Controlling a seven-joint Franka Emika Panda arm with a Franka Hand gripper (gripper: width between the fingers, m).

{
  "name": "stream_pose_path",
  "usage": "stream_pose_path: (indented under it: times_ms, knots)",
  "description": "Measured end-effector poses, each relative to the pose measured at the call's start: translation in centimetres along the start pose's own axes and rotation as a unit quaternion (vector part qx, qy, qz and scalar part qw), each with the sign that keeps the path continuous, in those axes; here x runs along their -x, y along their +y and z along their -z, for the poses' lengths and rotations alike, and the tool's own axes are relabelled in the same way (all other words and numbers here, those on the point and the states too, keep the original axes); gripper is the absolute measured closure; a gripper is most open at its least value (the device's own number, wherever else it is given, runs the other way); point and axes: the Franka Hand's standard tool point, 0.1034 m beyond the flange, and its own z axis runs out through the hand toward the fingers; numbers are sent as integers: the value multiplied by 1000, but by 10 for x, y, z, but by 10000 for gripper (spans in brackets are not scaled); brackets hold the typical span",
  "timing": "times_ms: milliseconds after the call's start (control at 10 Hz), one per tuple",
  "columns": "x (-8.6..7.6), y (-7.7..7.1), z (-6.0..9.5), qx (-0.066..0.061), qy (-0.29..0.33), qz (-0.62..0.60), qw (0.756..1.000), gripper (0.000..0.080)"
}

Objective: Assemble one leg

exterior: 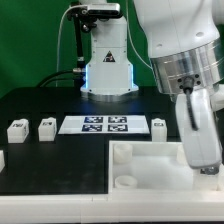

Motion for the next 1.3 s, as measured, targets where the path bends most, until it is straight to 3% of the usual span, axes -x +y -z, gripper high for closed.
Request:
stream_pose_path:
  times_ms: [300, 400, 500, 900, 1300]
  knots:
    - [0, 1, -1, 2, 1, 14, 1000, 442]
    - [0, 1, -1, 2, 1, 14, 1000, 241]
    - [0, 1, -1, 2, 1, 15, 1000, 175]
    - [-2, 17, 26, 2, -2, 44, 999, 151]
    - [-3, 21, 25, 4, -1, 44, 999, 150]
